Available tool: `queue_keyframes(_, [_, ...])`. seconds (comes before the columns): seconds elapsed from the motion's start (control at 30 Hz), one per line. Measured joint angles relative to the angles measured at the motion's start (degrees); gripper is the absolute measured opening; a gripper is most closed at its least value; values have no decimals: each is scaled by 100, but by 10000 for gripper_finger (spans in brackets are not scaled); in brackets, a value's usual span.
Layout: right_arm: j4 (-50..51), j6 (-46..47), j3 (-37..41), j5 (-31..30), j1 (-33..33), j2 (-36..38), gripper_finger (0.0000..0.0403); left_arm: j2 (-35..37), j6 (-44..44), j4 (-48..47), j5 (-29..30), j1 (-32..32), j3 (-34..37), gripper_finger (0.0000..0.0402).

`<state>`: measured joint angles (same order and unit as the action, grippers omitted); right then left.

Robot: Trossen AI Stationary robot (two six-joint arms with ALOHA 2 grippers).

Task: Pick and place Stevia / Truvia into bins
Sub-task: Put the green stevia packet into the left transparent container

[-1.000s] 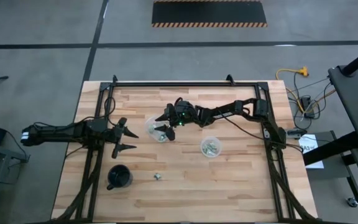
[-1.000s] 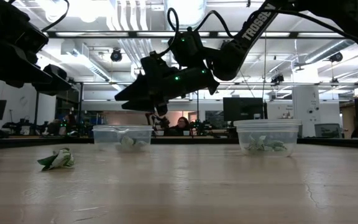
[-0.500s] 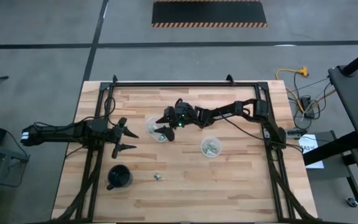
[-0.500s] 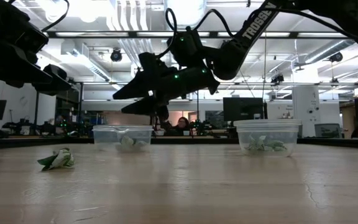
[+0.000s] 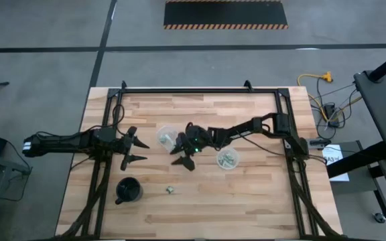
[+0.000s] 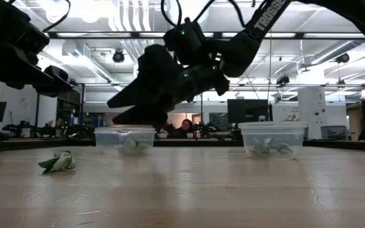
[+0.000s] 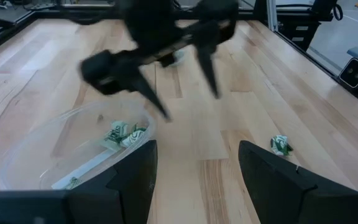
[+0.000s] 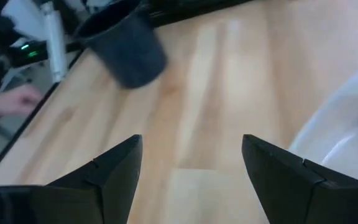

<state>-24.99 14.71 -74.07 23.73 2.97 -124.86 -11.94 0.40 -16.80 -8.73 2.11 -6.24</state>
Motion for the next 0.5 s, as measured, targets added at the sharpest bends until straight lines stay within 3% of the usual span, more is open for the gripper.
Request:
queue_keyframes(0.33, [-27, -522, 254, -7, -553, 680, 265, 2, 0, -3, 1, 0, 0, 209])
queue_keyframes(0.5, [-64, -814, 755, -493, -663, 1331, 261, -2, 0, 5, 3, -1, 0, 209])
